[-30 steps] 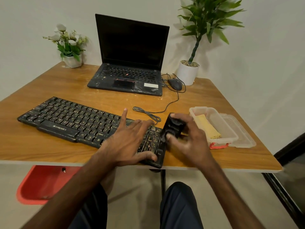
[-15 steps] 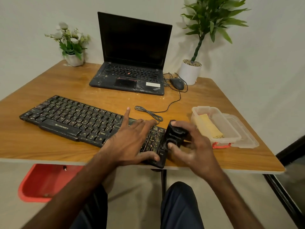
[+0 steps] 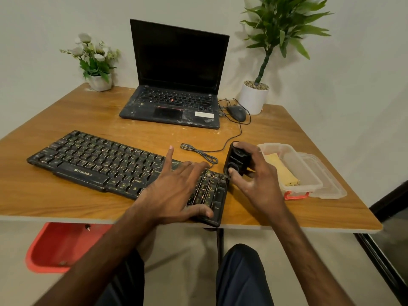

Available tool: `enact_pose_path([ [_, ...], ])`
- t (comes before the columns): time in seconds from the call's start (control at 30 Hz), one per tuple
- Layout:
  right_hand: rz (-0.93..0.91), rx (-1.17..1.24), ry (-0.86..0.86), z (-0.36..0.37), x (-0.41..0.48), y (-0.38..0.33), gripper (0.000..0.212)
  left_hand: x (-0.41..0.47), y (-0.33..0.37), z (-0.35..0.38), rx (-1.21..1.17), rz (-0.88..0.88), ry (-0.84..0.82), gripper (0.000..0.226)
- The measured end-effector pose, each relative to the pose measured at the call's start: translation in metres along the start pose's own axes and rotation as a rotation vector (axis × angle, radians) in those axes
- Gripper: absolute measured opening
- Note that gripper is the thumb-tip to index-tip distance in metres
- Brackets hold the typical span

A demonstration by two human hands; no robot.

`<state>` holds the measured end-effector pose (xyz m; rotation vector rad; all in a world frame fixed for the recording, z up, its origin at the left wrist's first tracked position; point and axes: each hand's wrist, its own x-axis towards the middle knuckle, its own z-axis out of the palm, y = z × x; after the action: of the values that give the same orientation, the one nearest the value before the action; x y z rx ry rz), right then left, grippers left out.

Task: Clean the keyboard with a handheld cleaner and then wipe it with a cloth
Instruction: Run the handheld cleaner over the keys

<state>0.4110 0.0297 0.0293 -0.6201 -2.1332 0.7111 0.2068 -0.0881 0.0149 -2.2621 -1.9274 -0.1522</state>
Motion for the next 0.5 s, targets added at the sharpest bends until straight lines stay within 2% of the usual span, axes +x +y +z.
enact_pose_path([
  [0.1, 0.028, 0.113, 0.007, -0.004, -0.007, -0.010, 0.062, 0.000, 0.000, -0.001, -0.017, -0.013, -0.008, 0.123],
  [0.23, -0.088, 0.242, -0.102, 0.002, -0.043, -0.033, 0.065, 0.002, -0.001, 0.002, -0.025, -0.017, 0.002, 0.119],
  [0.33, -0.083, 0.303, -0.119, 0.002, -0.062, -0.035, 0.065, 0.003, -0.002, 0.002, -0.051, -0.016, -0.001, 0.120],
  [0.5, -0.111, 0.166, -0.048, -0.007, -0.069, -0.032, 0.065, 0.009, -0.002, 0.002, -0.097, -0.073, 0.003, 0.118],
])
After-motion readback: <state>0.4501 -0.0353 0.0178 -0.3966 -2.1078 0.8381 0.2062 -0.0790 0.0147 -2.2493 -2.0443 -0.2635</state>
